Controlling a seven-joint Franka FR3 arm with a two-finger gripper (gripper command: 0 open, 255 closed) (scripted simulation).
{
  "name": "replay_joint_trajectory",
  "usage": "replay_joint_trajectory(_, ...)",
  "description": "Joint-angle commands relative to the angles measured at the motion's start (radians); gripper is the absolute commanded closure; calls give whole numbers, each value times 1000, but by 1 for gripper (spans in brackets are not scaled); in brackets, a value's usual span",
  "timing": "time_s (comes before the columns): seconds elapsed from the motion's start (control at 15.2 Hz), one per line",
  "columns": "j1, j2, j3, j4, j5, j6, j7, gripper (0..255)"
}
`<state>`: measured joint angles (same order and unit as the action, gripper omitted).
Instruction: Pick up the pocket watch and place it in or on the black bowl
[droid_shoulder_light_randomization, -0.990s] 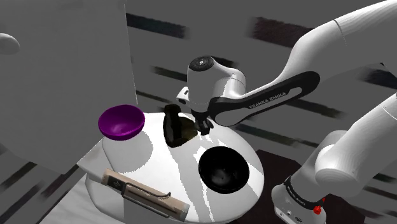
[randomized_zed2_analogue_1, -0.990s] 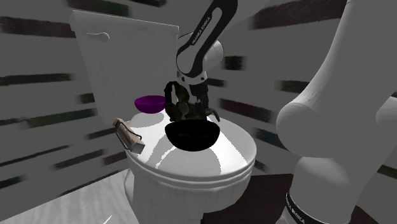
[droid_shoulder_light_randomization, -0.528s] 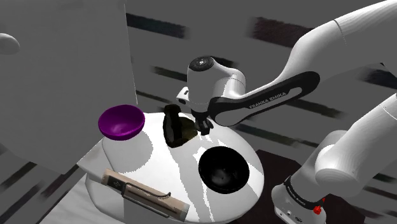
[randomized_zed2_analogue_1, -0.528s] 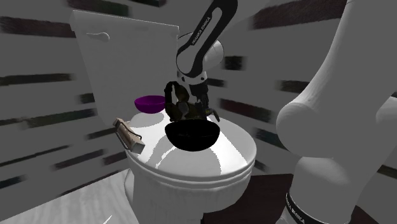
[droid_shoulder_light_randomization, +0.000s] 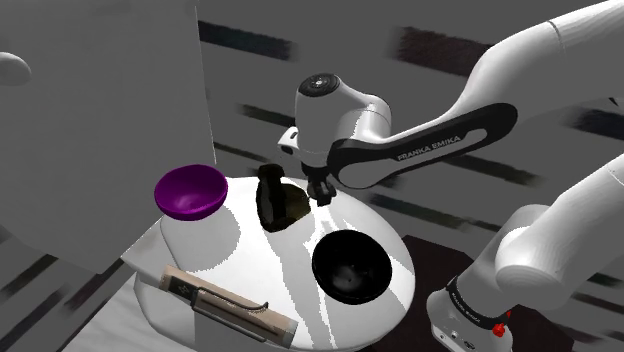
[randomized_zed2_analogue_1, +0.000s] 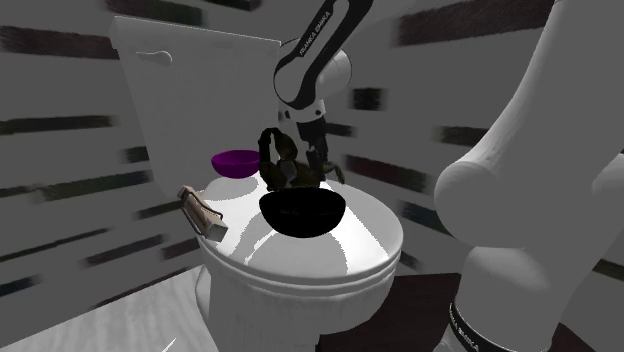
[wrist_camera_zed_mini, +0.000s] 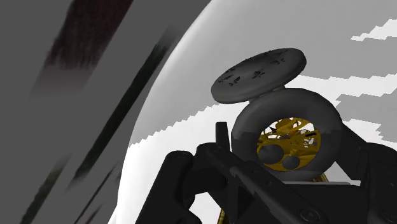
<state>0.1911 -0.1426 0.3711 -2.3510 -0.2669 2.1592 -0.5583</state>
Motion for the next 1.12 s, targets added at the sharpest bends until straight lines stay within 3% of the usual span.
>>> replay_joint_trajectory(0.0, 1, -13, -3, 13, 9, -23, -14, 255)
replay_joint_trajectory(1.06, 9, -98, -17, 150, 63, -229, -94, 255)
